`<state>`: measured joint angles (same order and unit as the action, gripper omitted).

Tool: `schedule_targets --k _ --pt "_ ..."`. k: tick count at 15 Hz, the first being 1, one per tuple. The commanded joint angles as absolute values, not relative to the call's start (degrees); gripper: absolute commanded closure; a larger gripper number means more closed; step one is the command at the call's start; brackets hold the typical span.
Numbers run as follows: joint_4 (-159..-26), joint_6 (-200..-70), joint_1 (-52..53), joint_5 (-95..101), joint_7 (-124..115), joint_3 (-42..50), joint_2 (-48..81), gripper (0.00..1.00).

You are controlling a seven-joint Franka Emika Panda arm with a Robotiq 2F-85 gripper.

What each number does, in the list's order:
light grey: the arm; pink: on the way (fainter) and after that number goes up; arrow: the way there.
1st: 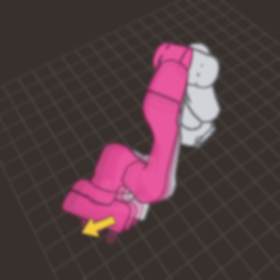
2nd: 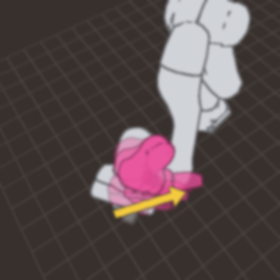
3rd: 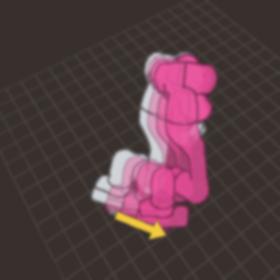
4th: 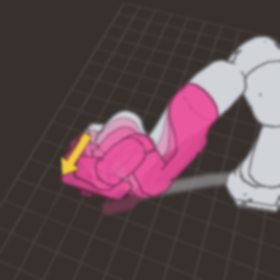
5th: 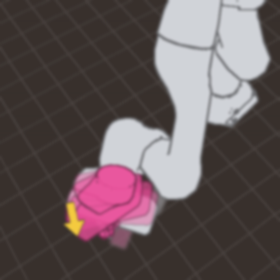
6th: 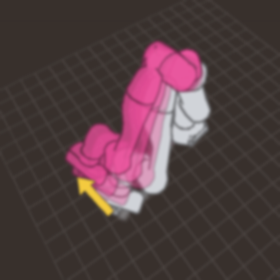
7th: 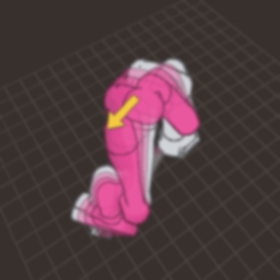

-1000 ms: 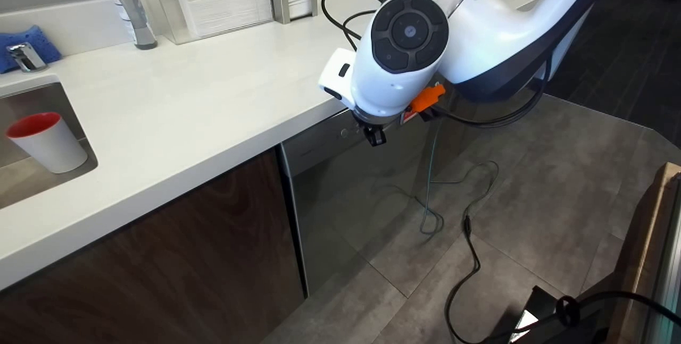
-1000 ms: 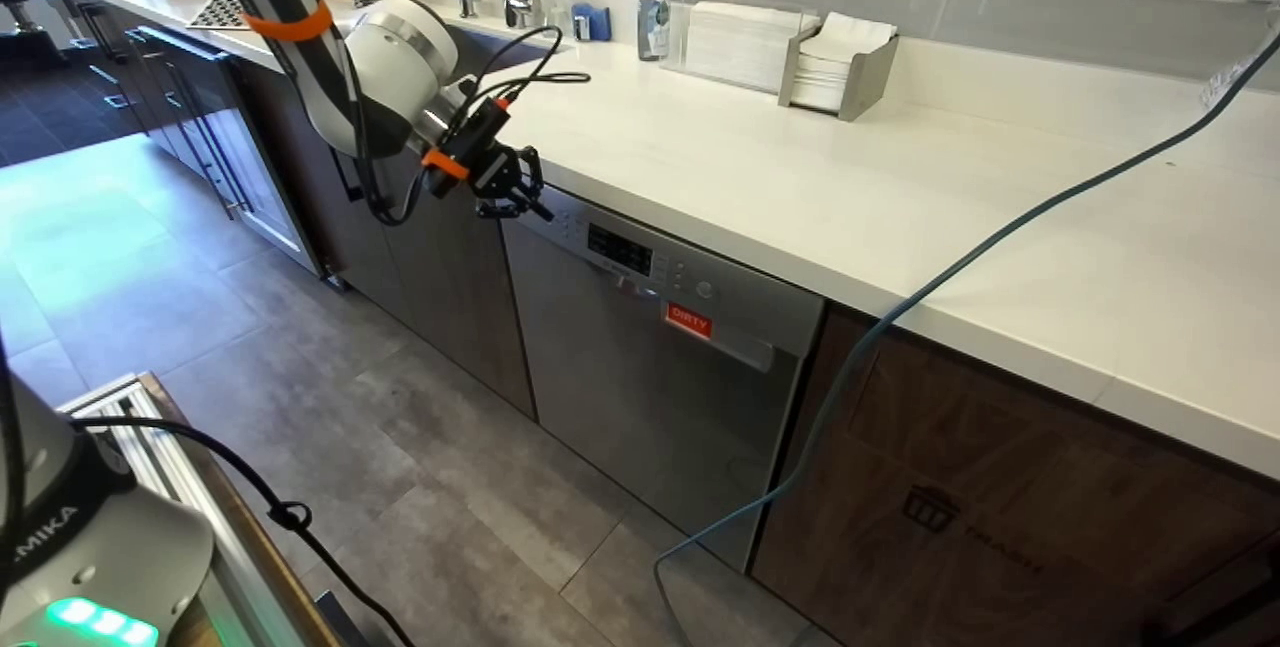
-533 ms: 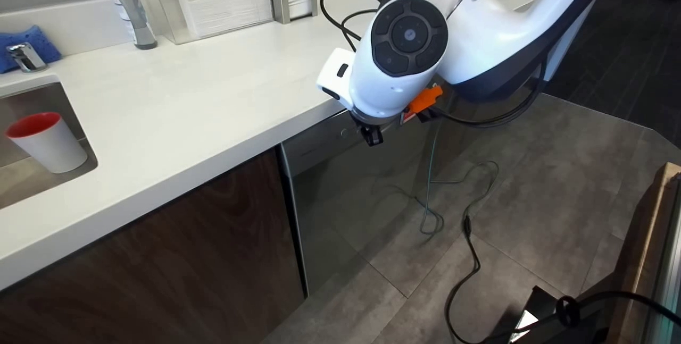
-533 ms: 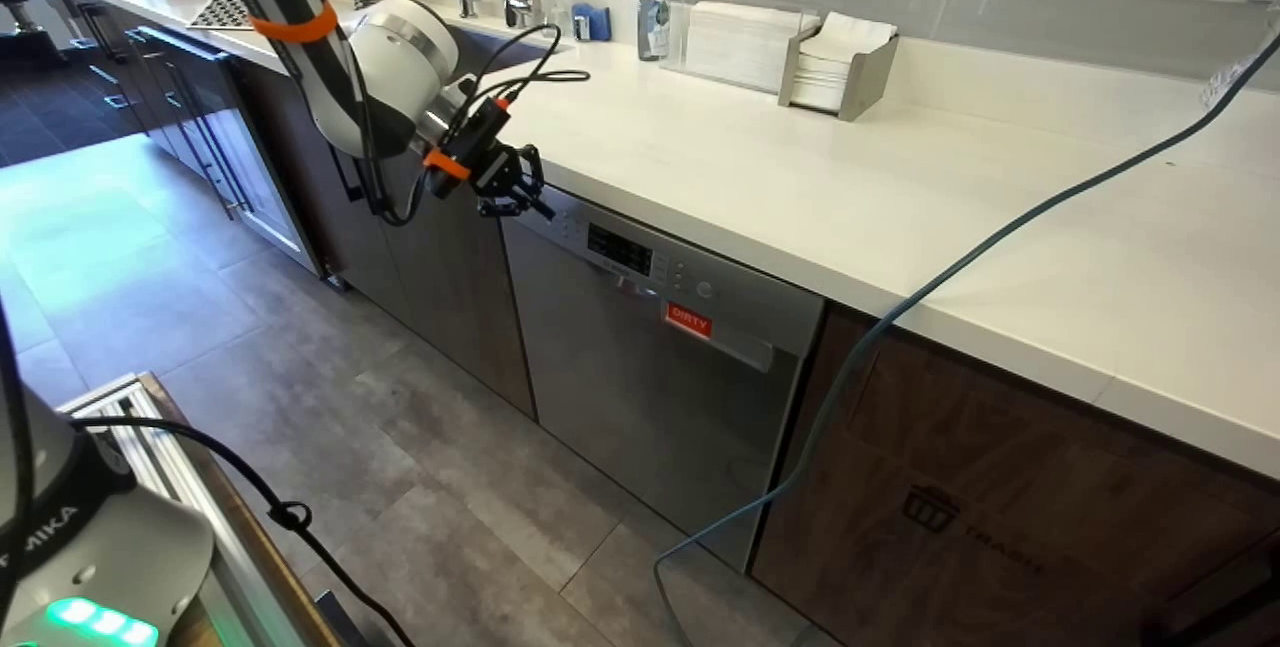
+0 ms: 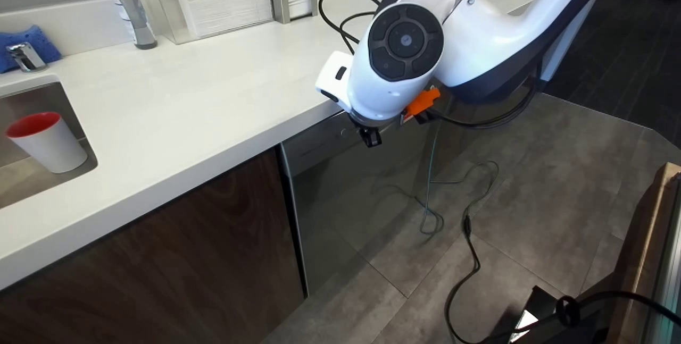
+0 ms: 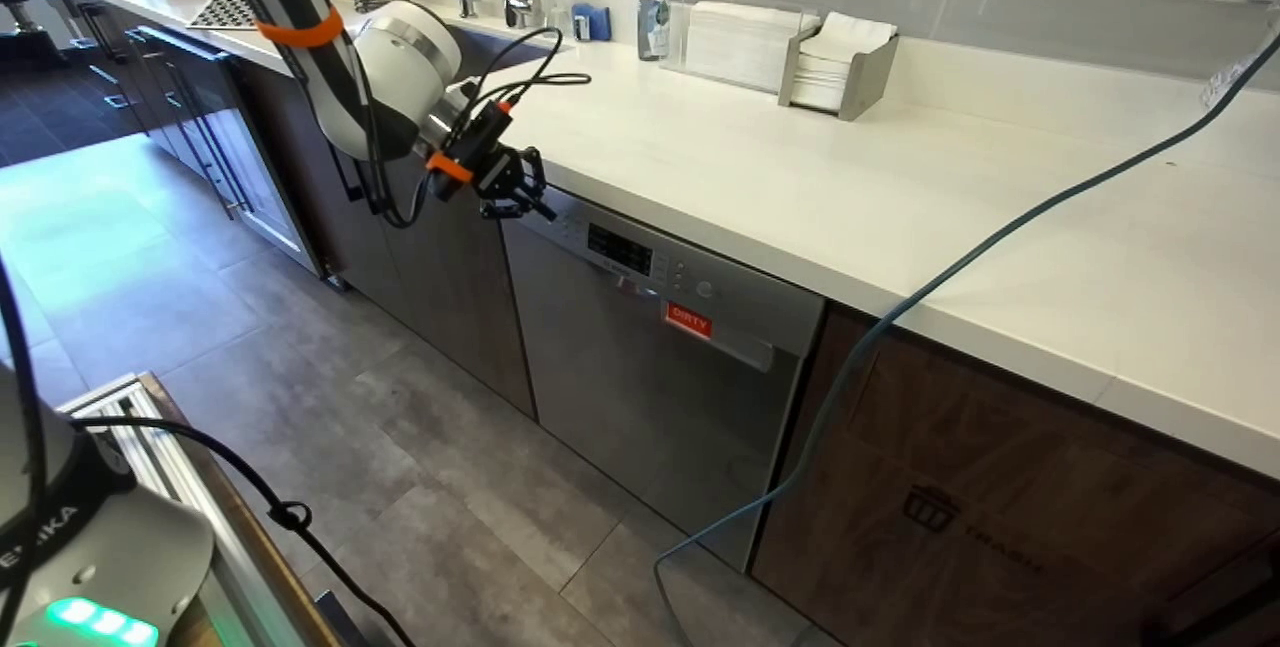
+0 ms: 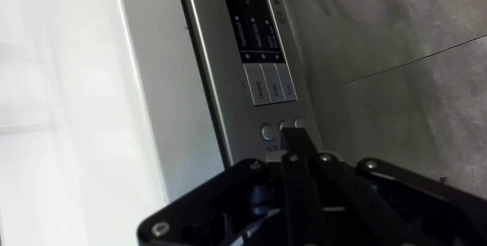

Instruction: Press a button on the dishwasher

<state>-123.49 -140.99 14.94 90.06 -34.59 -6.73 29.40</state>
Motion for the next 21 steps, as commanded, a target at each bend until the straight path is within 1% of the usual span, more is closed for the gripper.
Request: schedule_targets --k 1,21 --pt "-122.22 -139.82 13.82 93.26 -36.87 -7.9 30.59 1.0" --pt "-121.15 -138.84 13.23 95.43 -38.2 -8.47 31.82 1.0"
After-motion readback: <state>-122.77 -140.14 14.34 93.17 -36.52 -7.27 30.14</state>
